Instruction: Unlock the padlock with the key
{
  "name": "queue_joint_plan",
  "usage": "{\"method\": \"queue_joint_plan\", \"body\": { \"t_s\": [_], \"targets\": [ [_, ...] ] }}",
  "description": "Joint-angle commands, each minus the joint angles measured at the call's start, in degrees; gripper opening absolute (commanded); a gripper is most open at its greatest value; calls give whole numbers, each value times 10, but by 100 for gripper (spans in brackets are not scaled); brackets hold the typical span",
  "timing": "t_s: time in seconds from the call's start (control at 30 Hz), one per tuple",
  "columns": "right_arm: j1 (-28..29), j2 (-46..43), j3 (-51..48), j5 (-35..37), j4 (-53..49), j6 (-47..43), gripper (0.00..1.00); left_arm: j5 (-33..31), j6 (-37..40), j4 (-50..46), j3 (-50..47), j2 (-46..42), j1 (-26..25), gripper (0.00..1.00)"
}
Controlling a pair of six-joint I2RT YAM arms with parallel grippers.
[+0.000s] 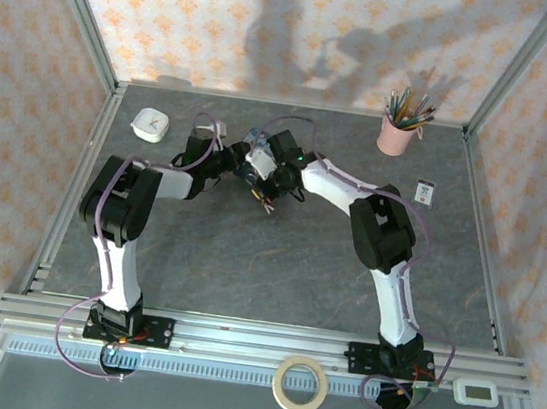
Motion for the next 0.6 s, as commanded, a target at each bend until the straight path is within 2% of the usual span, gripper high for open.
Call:
{"method": "queue_joint_plan", "body": {
  "t_s": [0.0,0.13,0.3,0.37,0.43,0.5,0.57],
  "targets": [
    [-3,11,9,-25,41,39,0,42,-14,-20,-19,-72,-10,73],
    [-3,5,-7,-31,51,46,0,37,-24,-35,-57,-133,25,80],
    [-3,4,-18,-36,65,50,0,30,-33,-57,-99,-182,37,81],
    [-3,3,-19,-43,69,50,0,47,-80,-9,-136,-191,35,76],
    [-3,3,-24,-49,75,53,0,58,-147,77,-186,-190,30,67],
    [-3,3,-26,-50,80,53,0,51,-194,153,-218,-181,16,56],
    [-3,5,-25,-53,81,54,0,32,-221,194,-228,-162,-4,49]
  ]
}}
